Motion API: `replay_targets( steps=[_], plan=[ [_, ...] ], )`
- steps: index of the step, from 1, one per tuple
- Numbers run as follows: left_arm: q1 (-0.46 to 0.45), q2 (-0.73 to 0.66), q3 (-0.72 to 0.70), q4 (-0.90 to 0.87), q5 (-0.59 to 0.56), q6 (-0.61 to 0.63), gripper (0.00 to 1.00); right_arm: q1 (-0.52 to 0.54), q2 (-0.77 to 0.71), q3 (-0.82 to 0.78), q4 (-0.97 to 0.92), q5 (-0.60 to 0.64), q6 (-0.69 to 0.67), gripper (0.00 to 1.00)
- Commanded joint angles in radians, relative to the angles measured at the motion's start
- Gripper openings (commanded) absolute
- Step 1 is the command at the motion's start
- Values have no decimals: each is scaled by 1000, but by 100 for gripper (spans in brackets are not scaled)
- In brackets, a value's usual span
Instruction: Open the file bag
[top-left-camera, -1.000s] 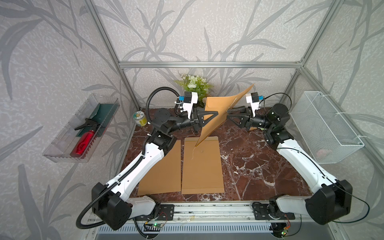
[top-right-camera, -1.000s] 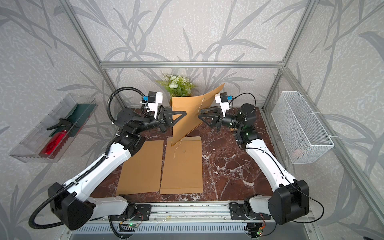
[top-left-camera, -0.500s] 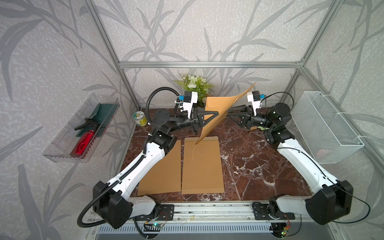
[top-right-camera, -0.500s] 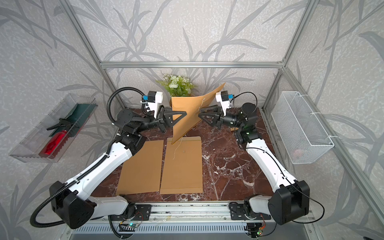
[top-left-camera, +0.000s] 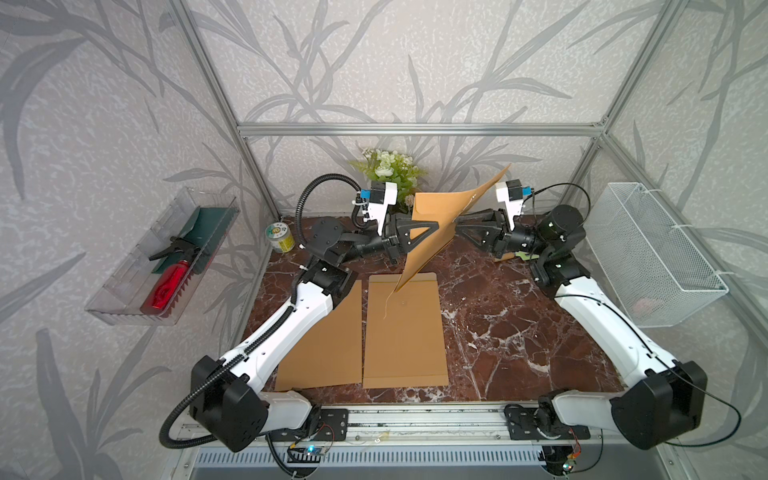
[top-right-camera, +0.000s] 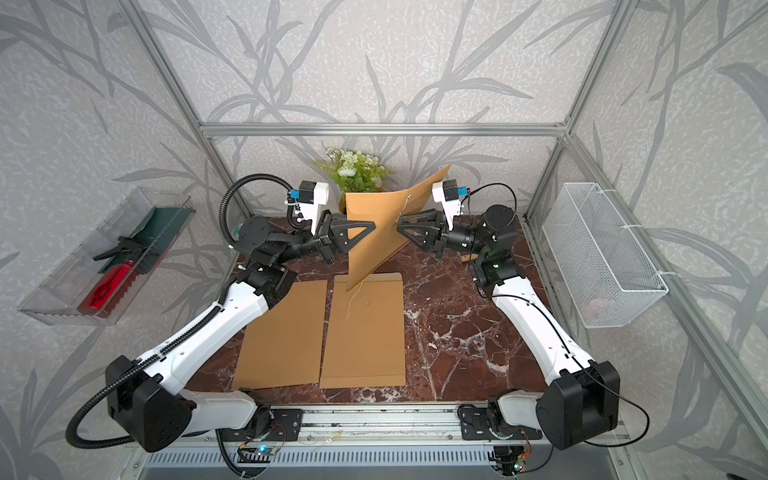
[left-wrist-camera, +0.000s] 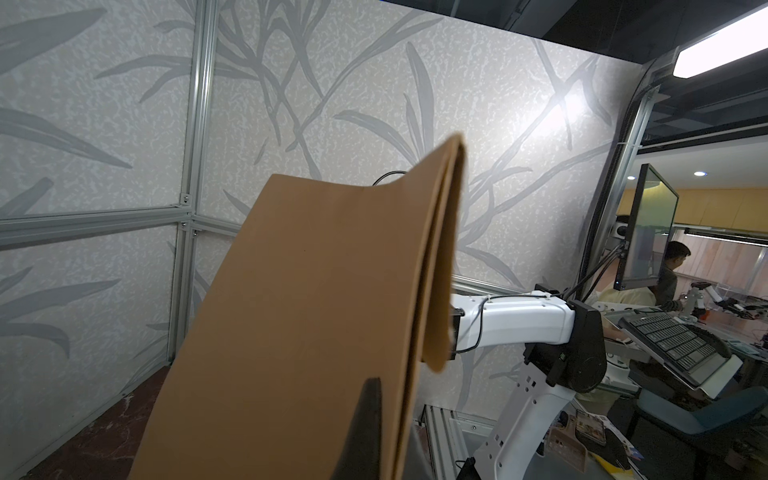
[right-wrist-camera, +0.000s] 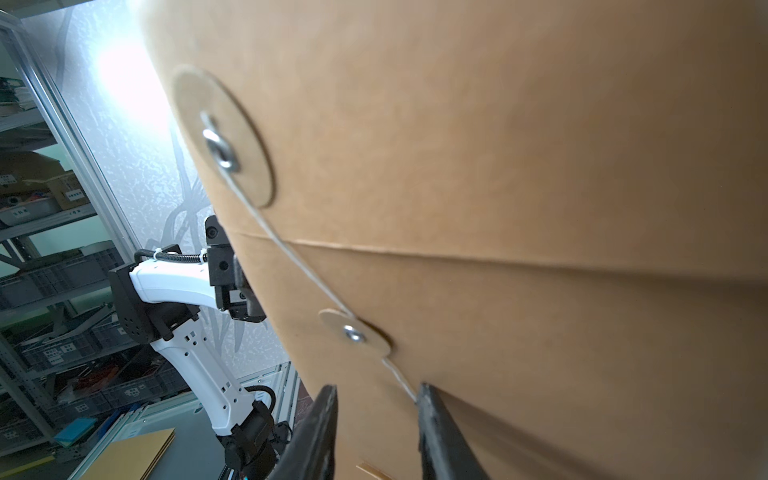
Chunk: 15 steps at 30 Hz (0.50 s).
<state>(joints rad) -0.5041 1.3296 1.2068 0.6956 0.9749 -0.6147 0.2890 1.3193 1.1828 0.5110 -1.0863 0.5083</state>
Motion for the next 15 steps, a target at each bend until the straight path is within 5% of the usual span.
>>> replay_targets(
  steps=[1, 15],
  plan=[
    [-7, 1, 10, 73, 30, -36, 0, 7, 0, 43, 25, -9, 4, 32],
    [-26, 1, -3, 101, 8, -60, 0, 38, -44, 46, -122, 160, -94, 30]
  ],
)
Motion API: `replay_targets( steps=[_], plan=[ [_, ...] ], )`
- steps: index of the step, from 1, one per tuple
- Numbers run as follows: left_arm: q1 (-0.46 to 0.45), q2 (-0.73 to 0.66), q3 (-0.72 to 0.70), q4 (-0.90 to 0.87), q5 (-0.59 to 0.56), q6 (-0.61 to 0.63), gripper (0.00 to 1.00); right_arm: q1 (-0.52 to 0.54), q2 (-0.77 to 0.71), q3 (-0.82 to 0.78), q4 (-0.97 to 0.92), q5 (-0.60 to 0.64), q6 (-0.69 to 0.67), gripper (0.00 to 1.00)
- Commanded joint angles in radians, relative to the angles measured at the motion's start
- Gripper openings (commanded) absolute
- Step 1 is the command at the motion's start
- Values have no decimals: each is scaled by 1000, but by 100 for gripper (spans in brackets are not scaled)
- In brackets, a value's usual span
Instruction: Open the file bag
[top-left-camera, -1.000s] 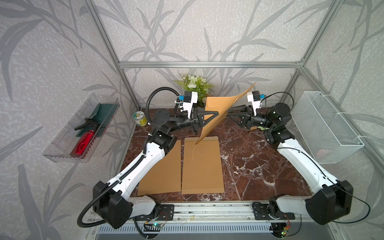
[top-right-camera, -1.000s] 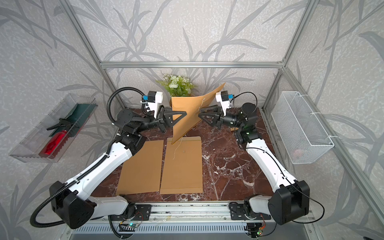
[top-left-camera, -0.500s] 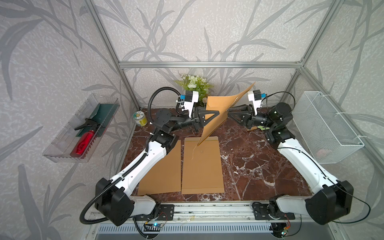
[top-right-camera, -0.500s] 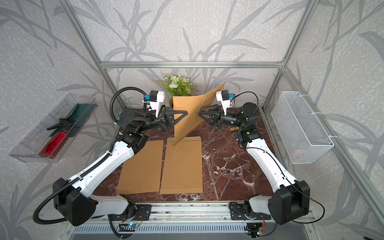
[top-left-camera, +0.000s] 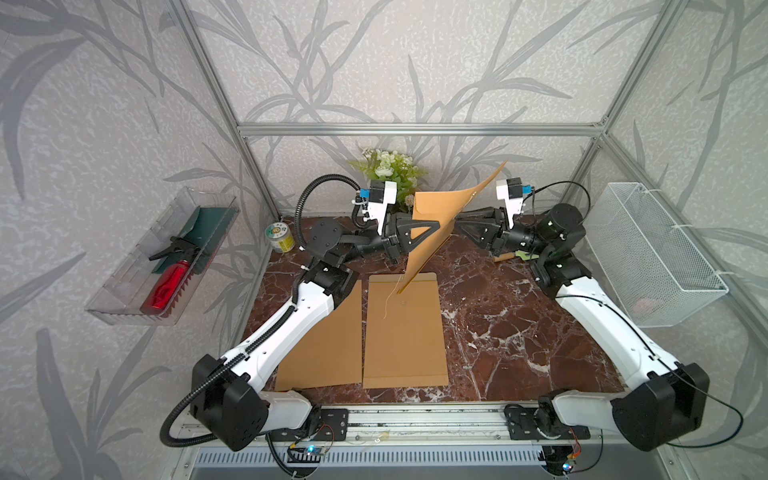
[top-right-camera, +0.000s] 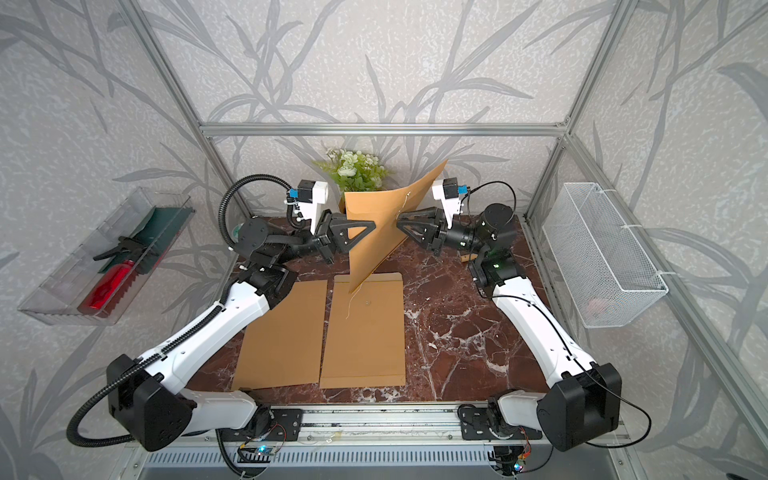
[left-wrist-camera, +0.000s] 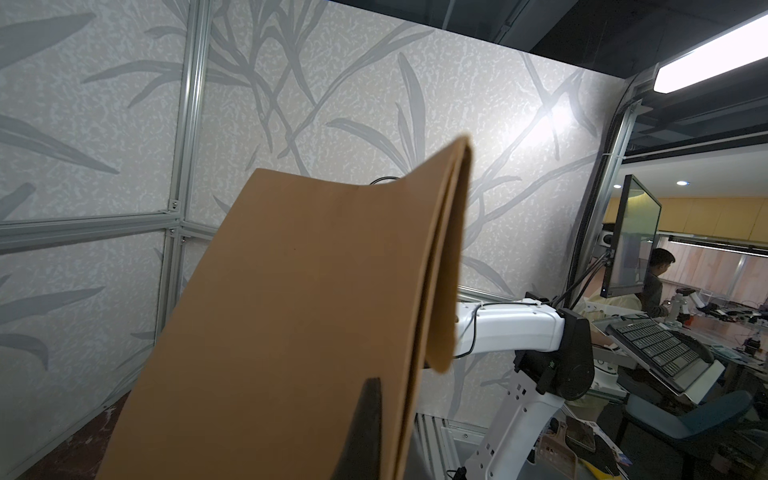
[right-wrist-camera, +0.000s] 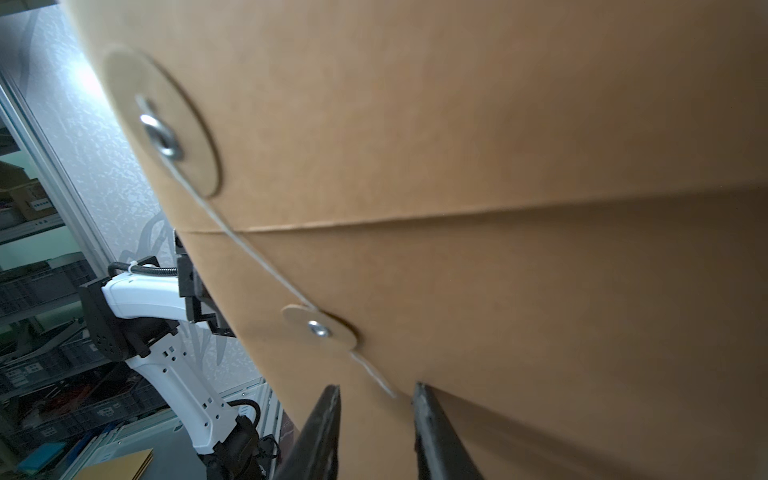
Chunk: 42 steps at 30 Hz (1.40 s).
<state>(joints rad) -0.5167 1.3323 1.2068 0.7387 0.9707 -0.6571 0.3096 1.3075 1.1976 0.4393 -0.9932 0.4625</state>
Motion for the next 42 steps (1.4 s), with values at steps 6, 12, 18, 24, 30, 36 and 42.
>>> replay_targets(
  steps=[6, 12, 18, 24, 30, 36, 42],
  plan=[
    [-29, -2, -19, 82, -18, -28, 0, 47, -50, 36, -107, 166, -97, 27],
    [-32, -3, -33, 89, -26, -33, 0, 57, -47, 41, -95, 172, -88, 27],
    [-34, 1, -33, 90, -27, -36, 0, 66, -47, 49, -103, 177, -95, 27],
    [-34, 7, -31, 89, -30, -42, 0, 72, -45, 58, -106, 179, -101, 25],
    [-34, 11, -29, 90, -30, -44, 0, 74, -47, 63, -114, 179, -107, 20],
    [-34, 8, -29, 91, -30, -44, 0, 75, -50, 64, -118, 180, -109, 12],
    [-34, -2, -35, 88, -48, -32, 0, 75, -63, 56, -137, 199, -114, 4]
  ],
)
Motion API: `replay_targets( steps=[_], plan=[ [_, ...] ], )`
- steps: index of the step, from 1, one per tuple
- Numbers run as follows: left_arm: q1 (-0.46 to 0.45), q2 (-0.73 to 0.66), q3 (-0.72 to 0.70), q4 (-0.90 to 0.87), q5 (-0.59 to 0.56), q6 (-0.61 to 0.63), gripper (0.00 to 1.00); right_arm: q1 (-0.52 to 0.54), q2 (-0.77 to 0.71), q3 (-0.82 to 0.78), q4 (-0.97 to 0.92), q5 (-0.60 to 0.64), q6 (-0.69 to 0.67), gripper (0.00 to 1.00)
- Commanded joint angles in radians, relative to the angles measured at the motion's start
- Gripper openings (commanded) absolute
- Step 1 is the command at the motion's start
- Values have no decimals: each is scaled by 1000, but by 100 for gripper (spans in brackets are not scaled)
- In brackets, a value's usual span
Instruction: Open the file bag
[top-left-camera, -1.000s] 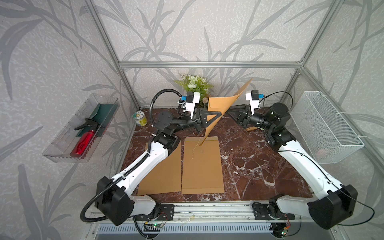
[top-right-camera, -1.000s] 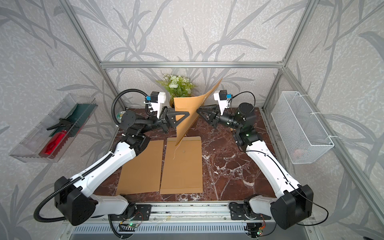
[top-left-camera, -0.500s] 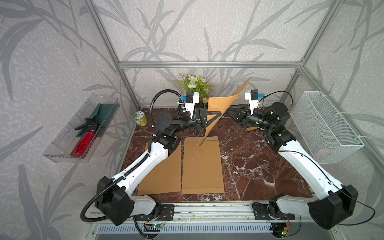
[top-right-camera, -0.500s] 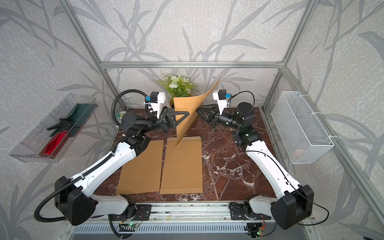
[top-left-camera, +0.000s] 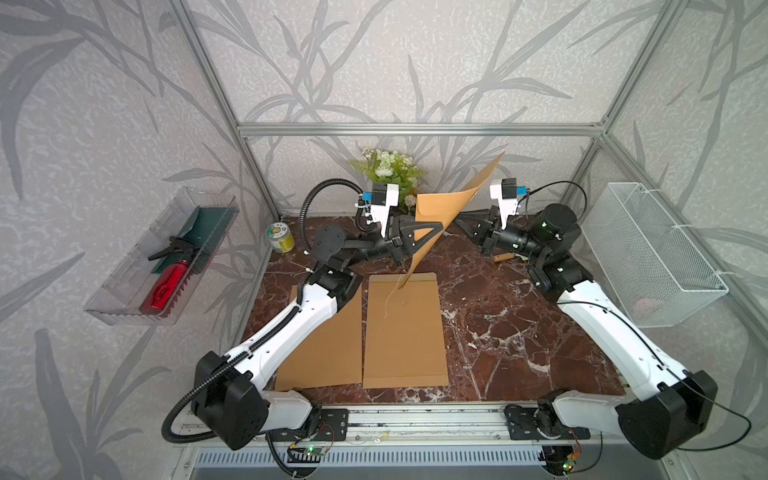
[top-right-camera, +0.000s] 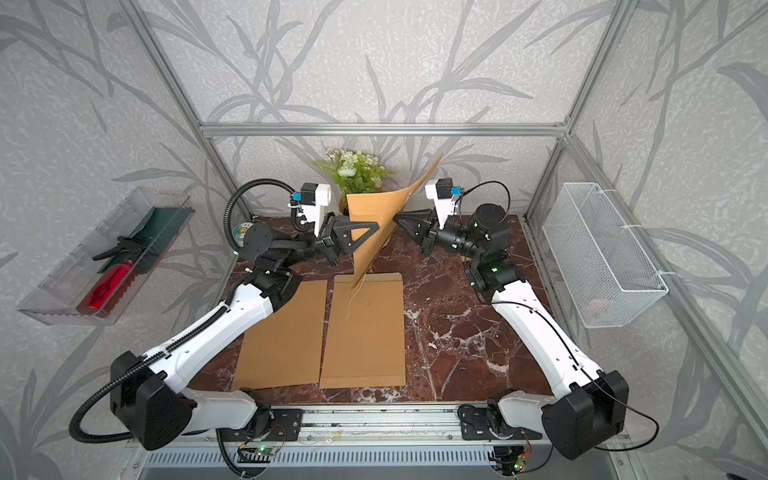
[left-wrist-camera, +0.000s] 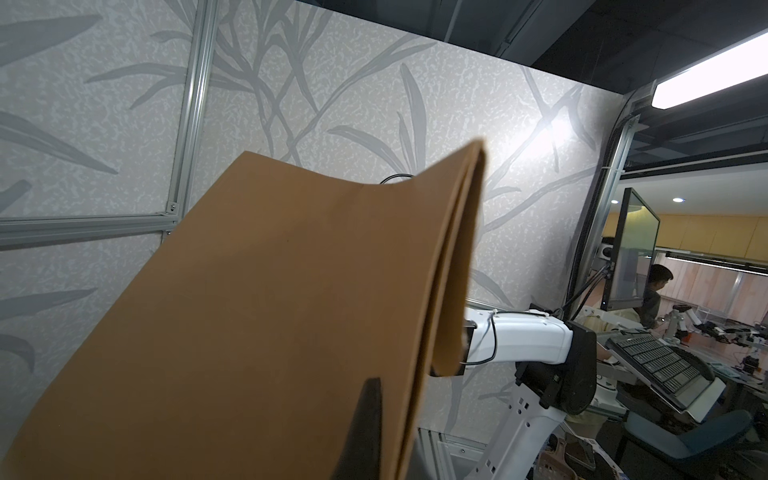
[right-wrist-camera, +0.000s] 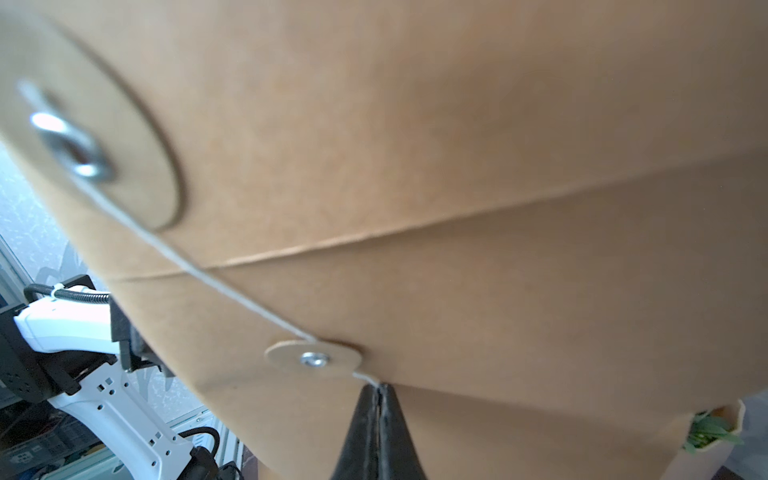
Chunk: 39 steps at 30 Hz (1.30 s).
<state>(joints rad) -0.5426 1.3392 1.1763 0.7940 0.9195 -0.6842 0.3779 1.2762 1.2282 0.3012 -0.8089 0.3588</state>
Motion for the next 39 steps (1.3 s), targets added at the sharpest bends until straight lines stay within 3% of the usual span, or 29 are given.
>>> replay_targets(
  steps=[1, 16, 39],
  plan=[
    [-8, -9, -6, 33, -1, -4, 0, 7, -35, 24, -3, 20, -11, 3],
    [-6, -37, -39, 7, -60, 40, 0, 7, -85, 3, -74, 139, -2, 0],
    [1, -54, -55, 2, -77, 54, 0, 7, -130, 39, -256, 289, -102, 0]
  ],
)
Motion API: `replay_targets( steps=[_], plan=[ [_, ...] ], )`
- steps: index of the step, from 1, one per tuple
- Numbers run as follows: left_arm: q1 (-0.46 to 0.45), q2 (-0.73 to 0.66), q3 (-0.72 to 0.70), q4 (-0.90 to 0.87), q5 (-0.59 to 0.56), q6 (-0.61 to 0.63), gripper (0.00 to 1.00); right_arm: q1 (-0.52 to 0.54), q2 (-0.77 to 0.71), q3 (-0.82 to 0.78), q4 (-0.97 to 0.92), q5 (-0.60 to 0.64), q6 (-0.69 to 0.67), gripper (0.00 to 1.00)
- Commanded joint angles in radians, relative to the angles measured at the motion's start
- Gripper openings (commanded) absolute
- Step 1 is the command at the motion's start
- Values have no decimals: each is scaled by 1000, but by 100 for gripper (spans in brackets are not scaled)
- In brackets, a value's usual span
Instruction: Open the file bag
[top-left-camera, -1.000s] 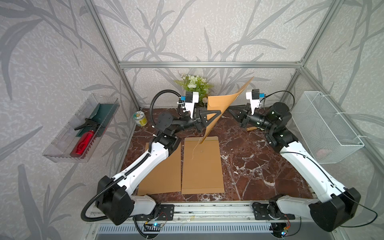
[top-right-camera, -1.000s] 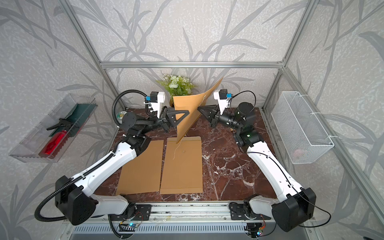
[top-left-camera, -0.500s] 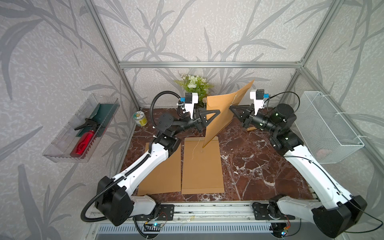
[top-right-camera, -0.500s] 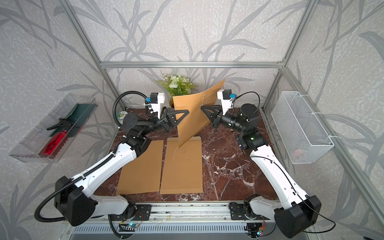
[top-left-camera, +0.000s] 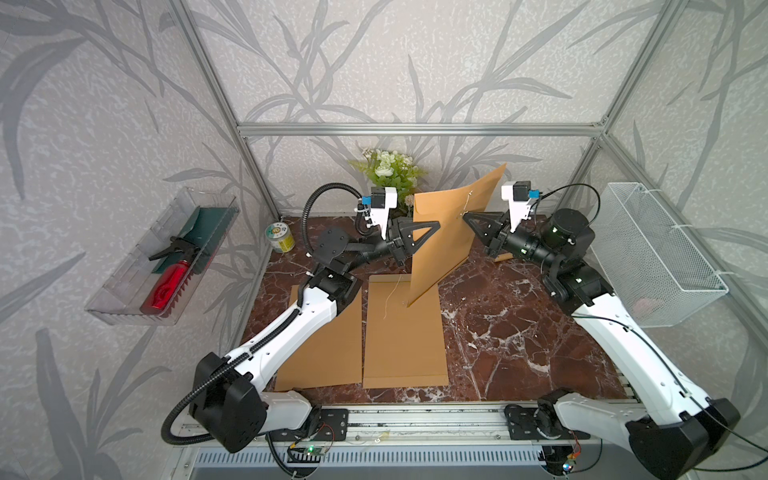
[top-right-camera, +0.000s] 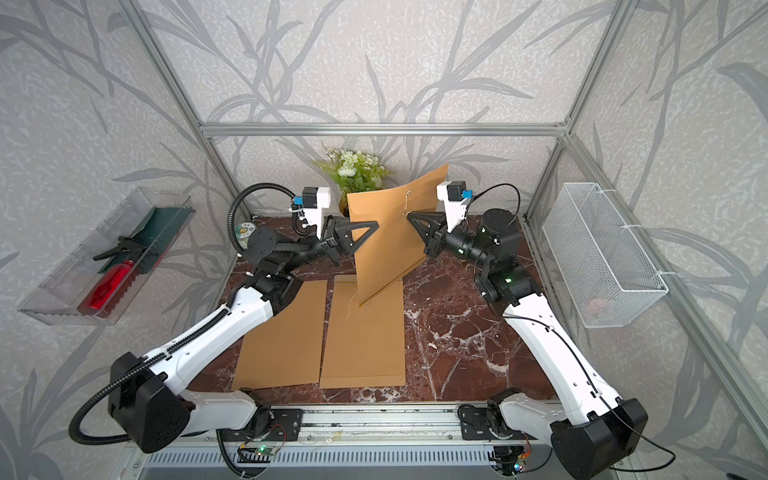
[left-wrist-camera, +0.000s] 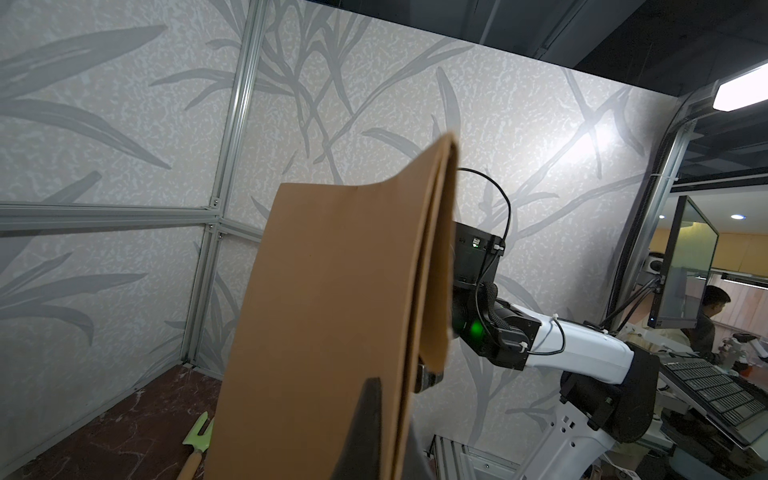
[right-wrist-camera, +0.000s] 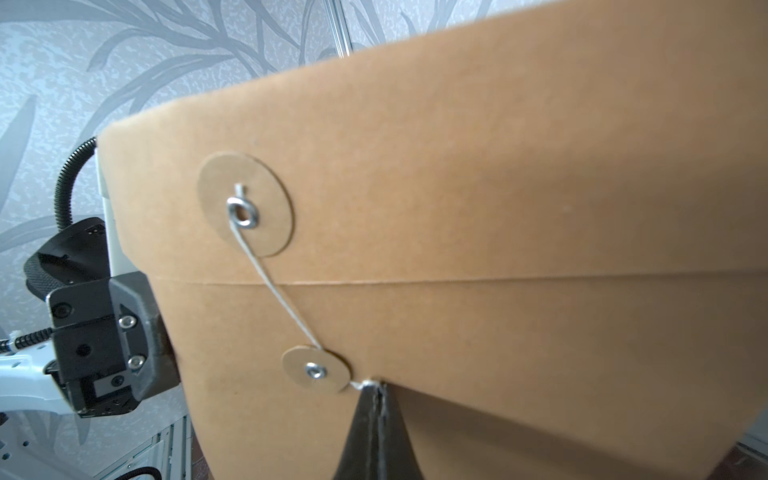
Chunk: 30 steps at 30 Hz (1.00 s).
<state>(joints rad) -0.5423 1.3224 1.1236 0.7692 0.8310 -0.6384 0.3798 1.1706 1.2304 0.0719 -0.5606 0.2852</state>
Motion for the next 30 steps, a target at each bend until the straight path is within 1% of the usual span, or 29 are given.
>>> replay_targets(
  steps=[1, 18, 30],
  plan=[
    [1, -36, -1, 26, 11, 8, 0, 5, -25, 40, -31, 44, -31, 0],
    [1, -44, -31, -5, 28, 24, 0, 4, -35, 88, -39, 79, -39, 0],
    [10, -42, -45, -23, -26, 39, 0, 4, -69, 87, -40, 35, -21, 0]
  ],
)
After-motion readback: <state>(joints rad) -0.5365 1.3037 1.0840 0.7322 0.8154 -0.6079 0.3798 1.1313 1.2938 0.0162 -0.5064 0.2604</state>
